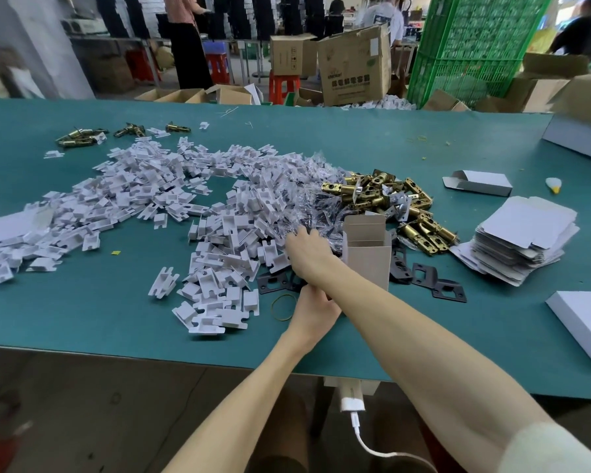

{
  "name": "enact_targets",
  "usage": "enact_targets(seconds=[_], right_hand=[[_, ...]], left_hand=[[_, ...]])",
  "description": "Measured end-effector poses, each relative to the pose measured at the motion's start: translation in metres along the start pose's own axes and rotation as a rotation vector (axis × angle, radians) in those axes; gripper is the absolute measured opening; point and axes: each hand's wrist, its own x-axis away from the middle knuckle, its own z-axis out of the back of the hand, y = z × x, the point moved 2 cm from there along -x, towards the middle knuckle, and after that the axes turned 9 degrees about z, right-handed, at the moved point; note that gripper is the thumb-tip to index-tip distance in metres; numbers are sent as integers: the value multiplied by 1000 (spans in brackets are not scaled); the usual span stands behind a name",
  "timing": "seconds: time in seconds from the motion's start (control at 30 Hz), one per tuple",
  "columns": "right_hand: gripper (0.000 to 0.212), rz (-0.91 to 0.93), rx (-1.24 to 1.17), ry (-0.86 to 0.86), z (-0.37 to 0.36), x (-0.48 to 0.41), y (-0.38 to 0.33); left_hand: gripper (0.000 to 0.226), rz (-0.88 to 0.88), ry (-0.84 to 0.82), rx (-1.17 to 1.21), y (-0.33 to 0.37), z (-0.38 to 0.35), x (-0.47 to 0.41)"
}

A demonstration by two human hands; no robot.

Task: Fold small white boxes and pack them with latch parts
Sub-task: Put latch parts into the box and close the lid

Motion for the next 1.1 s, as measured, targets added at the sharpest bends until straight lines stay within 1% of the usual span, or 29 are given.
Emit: enact_targets(seconds=[0.1,0.2,0.27,0.3,0.33,0.4,0.43,0.57,0.67,0.77,0.93,1.1], right_hand=[[37,35,45,69,3,2,0],[17,52,22,122,11,9,-2],[32,26,-27,166,15,12,-2],[33,9,-67,184,17,14,-2],[28,-4,-108,201,19,16,-2],[18,-27,-203,220,24,19,0],[17,-34,-246,227,28,21,0],[21,-40,-354,227,37,31,5],[24,-26,-394,255,40,38,8],[20,-8,-407,285,42,44,9],[6,19,-420,298,43,49,5],[3,34,-444,302,52,52,4]], left_hand=[[32,0,-17,14,2,0,-1],[33,-25,-24,30,5,1,1],[27,-42,-25,44,8,1,3],[23,-50,-27,48,10,1,4],[21,-61,-29,51,11,2,5],[22,-75,-28,48,11,3,6],[23,-80,-26,40,10,2,5],[20,-84,-20,31,9,2,4],[8,-72,-26,36,9,3,4],[15,-62,-29,39,9,4,5],[12,-68,-15,19,10,3,8],[21,-76,1,6,10,5,8]])
